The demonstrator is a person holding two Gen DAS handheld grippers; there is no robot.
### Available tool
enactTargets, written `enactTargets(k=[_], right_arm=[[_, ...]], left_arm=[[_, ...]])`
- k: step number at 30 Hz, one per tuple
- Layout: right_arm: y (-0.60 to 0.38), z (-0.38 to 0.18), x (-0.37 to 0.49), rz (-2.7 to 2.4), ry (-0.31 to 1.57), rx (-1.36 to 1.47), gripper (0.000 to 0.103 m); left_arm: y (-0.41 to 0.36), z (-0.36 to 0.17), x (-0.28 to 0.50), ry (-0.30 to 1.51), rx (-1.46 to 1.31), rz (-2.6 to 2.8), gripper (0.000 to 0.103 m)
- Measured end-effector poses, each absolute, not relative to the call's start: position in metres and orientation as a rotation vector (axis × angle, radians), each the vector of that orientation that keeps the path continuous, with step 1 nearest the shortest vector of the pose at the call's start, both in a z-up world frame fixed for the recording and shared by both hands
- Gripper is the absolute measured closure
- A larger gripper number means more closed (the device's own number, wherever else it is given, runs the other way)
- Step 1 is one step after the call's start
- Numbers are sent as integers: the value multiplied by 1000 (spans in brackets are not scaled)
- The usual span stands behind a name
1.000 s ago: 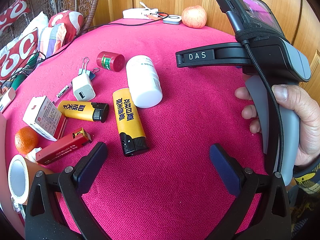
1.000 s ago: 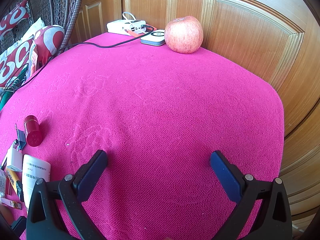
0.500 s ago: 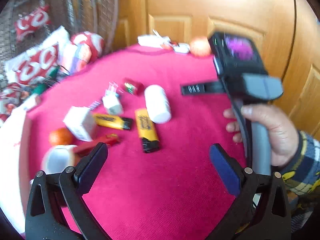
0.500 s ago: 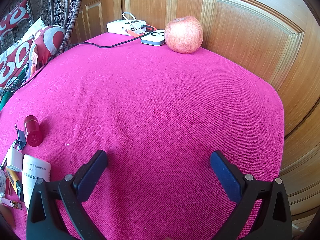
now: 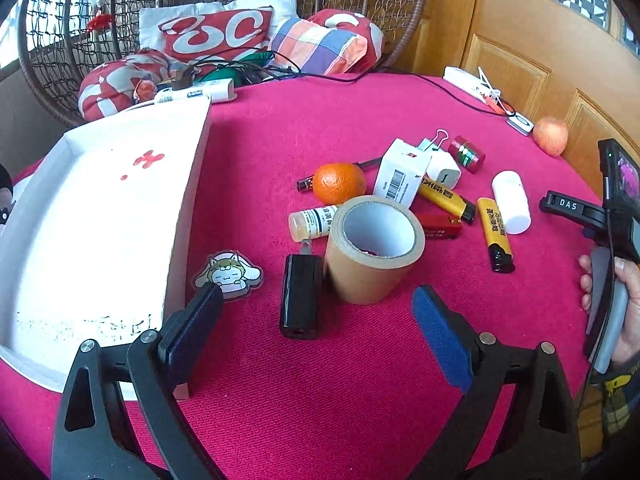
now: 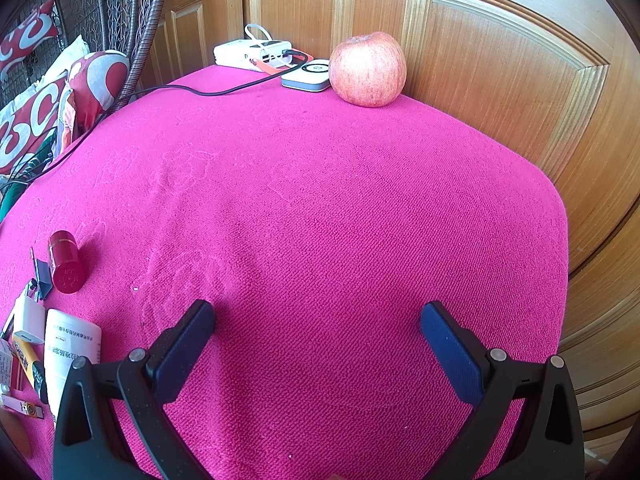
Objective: Organize rigid objects
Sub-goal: 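Grasp the black charger plug with the left tool while the right tool grasps the white pill bottle, then carry the charger in the left tool while the right tool carries the bottle to the white tray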
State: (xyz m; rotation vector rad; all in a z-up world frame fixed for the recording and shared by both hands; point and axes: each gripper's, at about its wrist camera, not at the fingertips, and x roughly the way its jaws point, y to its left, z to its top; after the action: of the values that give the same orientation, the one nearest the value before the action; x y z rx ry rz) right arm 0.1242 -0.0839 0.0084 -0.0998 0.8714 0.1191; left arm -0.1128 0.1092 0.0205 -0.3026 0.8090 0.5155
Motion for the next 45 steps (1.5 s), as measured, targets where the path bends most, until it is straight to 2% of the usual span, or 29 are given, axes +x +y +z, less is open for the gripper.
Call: enactTargets(k=[3, 8, 12, 13, 16, 21, 23, 25, 26, 28, 29, 31, 35, 45], right_arm=[[-84, 9, 124, 123, 870, -94, 0], [-99, 21, 111, 395, 786, 71, 0], [-98, 35, 91, 610, 675, 97, 0], [-92, 37, 86, 631, 671, 54, 0], [-66, 38, 72, 671, 685, -93, 0], [-37, 35, 67, 774, 753, -134, 1], [-25, 33, 70, 778, 769, -162, 7], [-16, 28, 72, 786, 801, -185, 25], [-12, 24, 72, 793, 821, -191, 31], [-12, 20, 70, 793, 856, -203, 51], [-15, 17, 69, 805, 862, -188, 53], [-19, 18, 69, 807, 853, -161, 65], [-32, 20, 72, 804, 849, -108, 66], [-53, 46, 64, 845, 792, -11, 66]], left_arm=[[110, 13, -108, 841, -296, 510, 24], [112, 11, -106, 838, -269, 512, 29], [109, 14, -105, 825, -242, 505, 74], [109, 14, -106, 821, -249, 504, 76], [116, 12, -111, 821, -304, 487, 77], [117, 14, -115, 811, -315, 489, 77], [117, 14, -114, 816, -315, 487, 77], [116, 12, -113, 824, -312, 488, 77], [116, 12, -112, 829, -310, 487, 77], [115, 9, -111, 841, -309, 489, 77], [115, 8, -111, 843, -308, 489, 77], [114, 8, -112, 835, -303, 489, 80], [114, 14, -118, 802, -302, 498, 83], [101, 42, -134, 694, -262, 518, 83]])
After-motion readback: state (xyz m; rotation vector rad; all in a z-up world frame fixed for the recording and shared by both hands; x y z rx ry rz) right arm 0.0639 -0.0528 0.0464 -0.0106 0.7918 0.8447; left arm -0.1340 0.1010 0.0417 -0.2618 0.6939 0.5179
